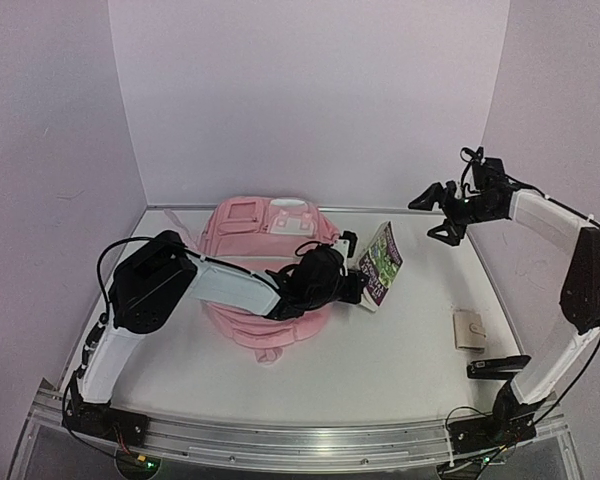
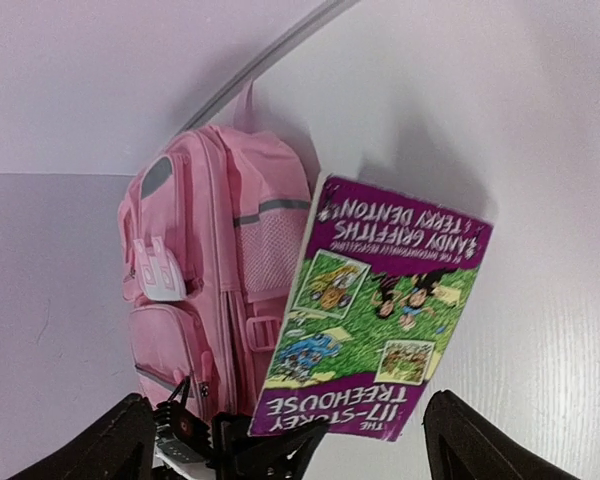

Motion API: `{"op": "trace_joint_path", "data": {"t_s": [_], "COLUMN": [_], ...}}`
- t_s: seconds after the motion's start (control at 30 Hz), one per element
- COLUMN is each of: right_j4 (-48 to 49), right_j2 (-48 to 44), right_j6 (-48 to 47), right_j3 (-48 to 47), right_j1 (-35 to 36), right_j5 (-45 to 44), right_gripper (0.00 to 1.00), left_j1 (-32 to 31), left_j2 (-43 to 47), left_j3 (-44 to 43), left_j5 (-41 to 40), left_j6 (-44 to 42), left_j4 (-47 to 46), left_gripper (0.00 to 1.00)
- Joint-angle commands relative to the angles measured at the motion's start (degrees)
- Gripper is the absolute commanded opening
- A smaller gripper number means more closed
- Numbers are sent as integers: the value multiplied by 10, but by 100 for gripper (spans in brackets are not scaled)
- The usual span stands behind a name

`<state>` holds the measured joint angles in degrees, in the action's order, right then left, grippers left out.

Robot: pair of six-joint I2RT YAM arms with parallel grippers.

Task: Pack the student bag
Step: Pick up the book from the center of the board.

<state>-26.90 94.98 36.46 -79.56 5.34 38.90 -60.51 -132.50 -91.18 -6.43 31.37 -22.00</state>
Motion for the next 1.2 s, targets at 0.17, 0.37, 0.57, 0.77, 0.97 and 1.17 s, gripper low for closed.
{"op": "trace_joint_path", "data": {"t_s": [0.17,0.37,0.57,0.77,0.97,1.17], "right_j4": [7,44,145,177,202,217], "right_j2": [-61,-63,-60,-75,-95,-92], "right_j6": [-119,-94,-21,-20,-10,17], "right_j3": [64,74,73,48,47,26], "right_j1": [-30,-30,-19,-4,18,21], "right_j5": [133,195,252,280,289,281], "right_gripper": [98,98,98,94,59,32], "left_j1": [17,18,18,21,34,54], "left_j2": [167,209,224,243,265,275], "left_j3": [37,67,82,117,150,192], "left_j5": [56,128,229,297,298,258], "left_j6": [-10,-5,32,90,123,173], "left_j4": [-163,-213,-239,-260,-262,-288], "left_gripper": [0,0,0,0,0,2]}}
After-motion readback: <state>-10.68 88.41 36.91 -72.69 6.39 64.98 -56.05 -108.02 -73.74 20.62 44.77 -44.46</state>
